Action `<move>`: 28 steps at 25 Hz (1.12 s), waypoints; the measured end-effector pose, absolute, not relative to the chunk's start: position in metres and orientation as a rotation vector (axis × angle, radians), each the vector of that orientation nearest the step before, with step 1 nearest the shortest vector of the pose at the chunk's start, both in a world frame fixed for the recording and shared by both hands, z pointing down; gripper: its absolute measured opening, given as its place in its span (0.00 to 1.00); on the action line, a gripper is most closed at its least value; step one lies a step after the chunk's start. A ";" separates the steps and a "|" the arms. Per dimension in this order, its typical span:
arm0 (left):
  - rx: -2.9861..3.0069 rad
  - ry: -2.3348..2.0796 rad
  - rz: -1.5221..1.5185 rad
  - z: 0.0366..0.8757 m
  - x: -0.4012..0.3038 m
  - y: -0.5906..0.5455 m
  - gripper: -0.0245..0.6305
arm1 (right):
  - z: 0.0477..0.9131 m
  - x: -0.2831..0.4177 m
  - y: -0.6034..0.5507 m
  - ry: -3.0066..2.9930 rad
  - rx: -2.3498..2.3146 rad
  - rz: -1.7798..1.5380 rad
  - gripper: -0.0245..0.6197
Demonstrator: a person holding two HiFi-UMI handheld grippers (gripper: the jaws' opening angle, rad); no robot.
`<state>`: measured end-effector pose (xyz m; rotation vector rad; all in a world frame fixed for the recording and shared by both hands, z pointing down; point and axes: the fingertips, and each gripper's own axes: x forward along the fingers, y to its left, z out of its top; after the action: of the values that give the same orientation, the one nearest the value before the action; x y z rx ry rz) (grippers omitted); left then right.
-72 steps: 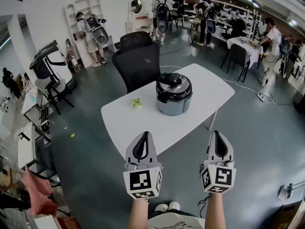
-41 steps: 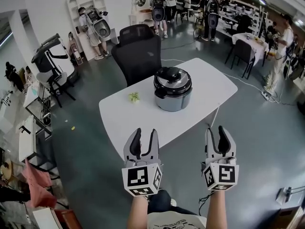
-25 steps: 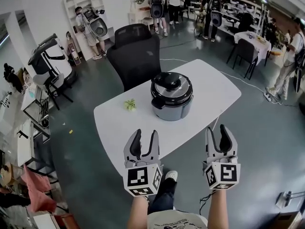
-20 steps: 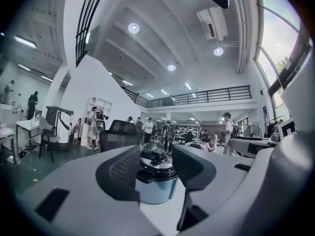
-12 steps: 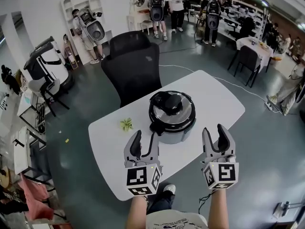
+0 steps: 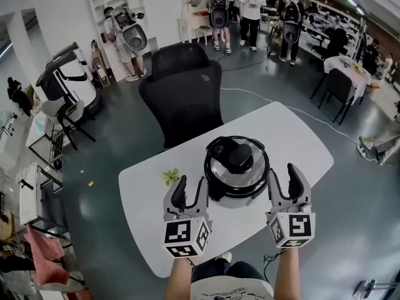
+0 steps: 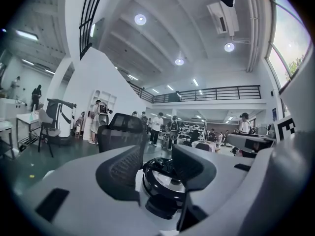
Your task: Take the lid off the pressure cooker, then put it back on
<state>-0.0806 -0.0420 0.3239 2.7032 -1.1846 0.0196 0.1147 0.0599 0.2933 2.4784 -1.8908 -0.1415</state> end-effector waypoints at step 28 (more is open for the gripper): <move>2.349 -1.241 0.121 0.401 -0.062 -0.092 0.34 | 0.319 0.144 -0.079 -2.226 1.825 -0.109 0.42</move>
<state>-0.0620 -0.0923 0.4011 2.3492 -1.2405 0.1213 0.1440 -0.0794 0.3190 1.8255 -2.2260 -0.1092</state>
